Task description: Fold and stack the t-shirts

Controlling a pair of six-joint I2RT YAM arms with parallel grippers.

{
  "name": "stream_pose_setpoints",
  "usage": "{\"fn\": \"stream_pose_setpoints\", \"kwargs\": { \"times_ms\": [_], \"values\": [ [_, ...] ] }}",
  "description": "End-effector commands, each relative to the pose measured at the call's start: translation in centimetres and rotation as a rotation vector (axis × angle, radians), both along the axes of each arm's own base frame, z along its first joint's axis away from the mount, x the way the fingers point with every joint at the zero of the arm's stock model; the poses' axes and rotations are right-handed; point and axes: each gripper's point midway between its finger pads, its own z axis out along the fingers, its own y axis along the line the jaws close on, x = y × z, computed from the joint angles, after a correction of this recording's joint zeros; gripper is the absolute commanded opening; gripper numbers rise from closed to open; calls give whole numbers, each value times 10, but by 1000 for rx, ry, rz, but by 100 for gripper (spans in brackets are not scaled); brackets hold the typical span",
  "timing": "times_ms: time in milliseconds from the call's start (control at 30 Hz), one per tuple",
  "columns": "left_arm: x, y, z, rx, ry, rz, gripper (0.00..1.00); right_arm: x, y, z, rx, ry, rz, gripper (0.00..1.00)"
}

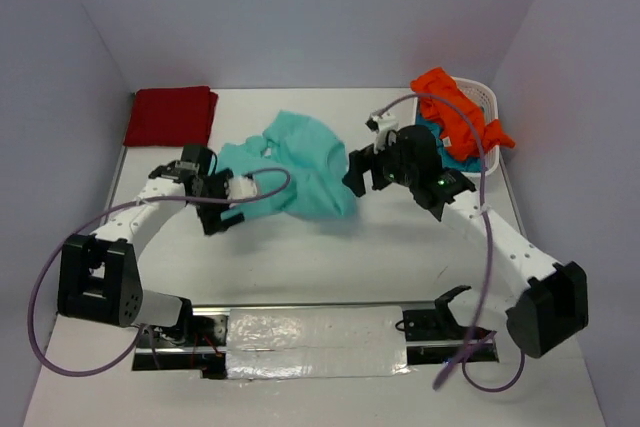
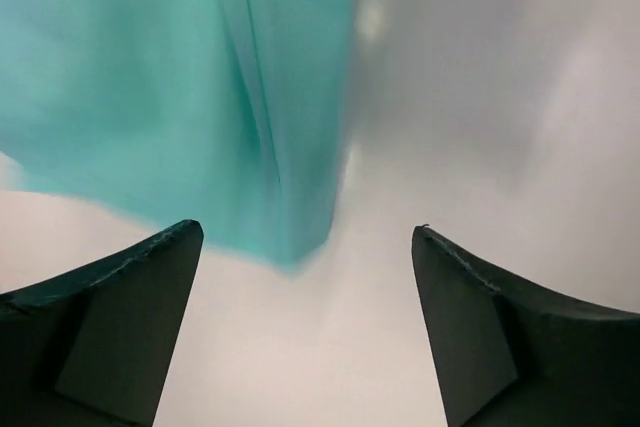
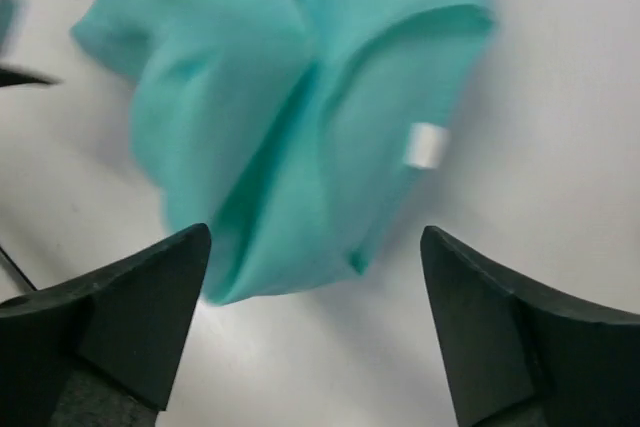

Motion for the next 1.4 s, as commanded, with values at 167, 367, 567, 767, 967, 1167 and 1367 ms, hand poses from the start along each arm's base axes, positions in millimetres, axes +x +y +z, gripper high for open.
{"fn": "stream_pose_setpoints", "kwargs": {
  "times_ms": [167, 367, 567, 767, 967, 1167, 1367],
  "values": [
    [-41, 43, 42, -37, 123, 113, 96, 12, -97, -78, 137, 423, -533, 80],
    [-42, 48, -8, 138, 153, 152, 75, -16, -47, -114, 140, 588, -439, 56],
    [-4, 74, -51, 153, 163, 288, 92, -15, -42, -171, -34, 731, -498, 82],
    [10, 72, -91, 147, 154, 308, 82, -30, -18, -209, -88, 848, -422, 73],
    [4, 77, -104, 163, 179, 353, 0, -19, -5, -217, -63, 918, -366, 0],
    [36, 88, -51, 146, -2, 451, 0, 103, -28, -149, 140, 777, -470, 0],
    [55, 75, -25, 58, -19, 491, 0, 188, -41, -128, 114, 822, -490, 65]
  ]
}}
